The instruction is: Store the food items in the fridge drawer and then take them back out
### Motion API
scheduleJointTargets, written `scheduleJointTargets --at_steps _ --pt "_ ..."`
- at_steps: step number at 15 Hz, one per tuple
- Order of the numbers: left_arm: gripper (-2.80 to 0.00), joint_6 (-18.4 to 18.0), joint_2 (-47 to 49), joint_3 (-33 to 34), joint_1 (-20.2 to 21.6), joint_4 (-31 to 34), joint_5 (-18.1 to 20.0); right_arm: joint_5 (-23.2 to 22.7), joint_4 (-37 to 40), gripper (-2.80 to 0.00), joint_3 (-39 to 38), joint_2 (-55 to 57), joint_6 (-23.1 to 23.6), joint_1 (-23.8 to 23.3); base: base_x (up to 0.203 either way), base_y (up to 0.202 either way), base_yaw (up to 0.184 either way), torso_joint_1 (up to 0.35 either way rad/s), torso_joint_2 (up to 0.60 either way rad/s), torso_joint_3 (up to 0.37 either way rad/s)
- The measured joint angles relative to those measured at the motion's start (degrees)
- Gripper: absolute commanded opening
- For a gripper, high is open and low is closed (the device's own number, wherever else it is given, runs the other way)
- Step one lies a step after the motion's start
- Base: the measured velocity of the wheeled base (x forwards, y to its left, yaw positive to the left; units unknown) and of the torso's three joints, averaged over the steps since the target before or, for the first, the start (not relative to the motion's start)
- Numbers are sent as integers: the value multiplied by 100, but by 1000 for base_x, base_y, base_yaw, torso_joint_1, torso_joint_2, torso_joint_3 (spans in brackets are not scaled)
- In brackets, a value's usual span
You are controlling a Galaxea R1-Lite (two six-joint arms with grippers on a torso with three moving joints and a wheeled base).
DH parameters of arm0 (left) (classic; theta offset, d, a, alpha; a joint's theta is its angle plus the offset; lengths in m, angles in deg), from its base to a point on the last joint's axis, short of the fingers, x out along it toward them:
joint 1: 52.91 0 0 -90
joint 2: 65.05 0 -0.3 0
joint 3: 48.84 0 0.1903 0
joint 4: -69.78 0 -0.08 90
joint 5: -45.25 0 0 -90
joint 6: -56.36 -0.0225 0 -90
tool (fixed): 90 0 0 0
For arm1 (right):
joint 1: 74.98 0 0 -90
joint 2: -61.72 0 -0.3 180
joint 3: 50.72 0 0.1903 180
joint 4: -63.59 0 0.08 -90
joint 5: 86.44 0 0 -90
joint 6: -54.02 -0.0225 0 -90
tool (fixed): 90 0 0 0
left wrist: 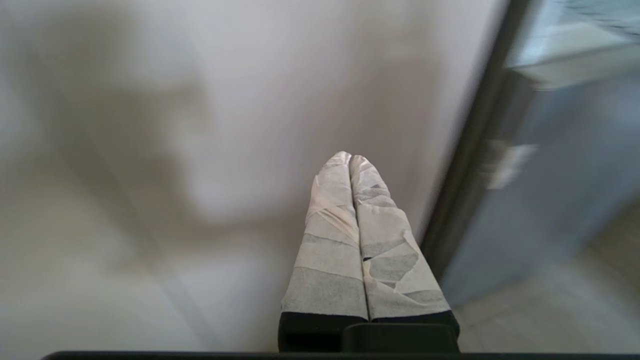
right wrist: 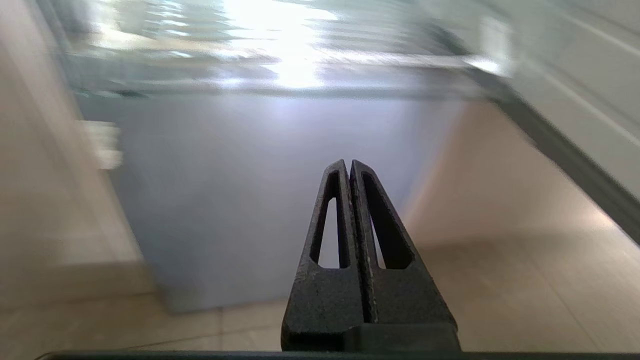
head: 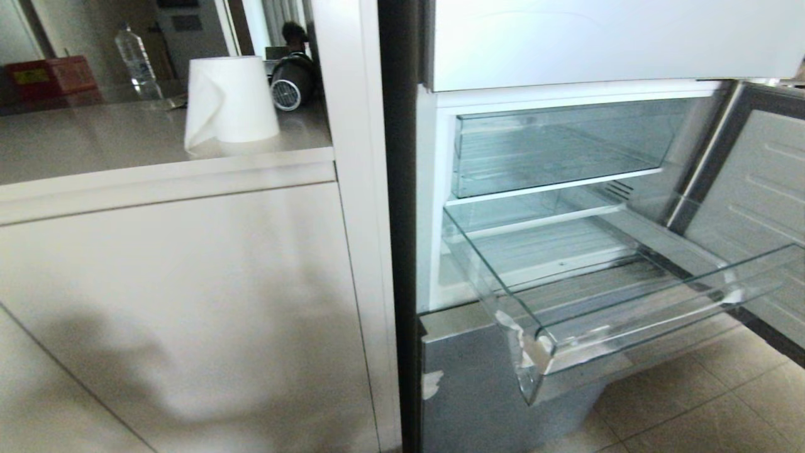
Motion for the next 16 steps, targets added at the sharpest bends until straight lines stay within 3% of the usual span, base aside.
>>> scheduleJointTargets --at_steps 8,11,13,16 --pt "-280 2 0 0 0 -1 0 26 4 -280 0 0 -24 -2 -1 7 -174 1 2 1" --pt "-280 0 0 0 0 0 0 116 -4 -280 0 0 -351 -2 -1 8 -151 1 4 3" --pt "-280 0 0 0 0 -1 0 223 -24 -280 0 0 -760 -3 0 -1 -35 -1 2 2" --pt "-280 0 0 0 2 1 0 229 -35 -280 0 0 -807 -2 0 0 0 0 0 0"
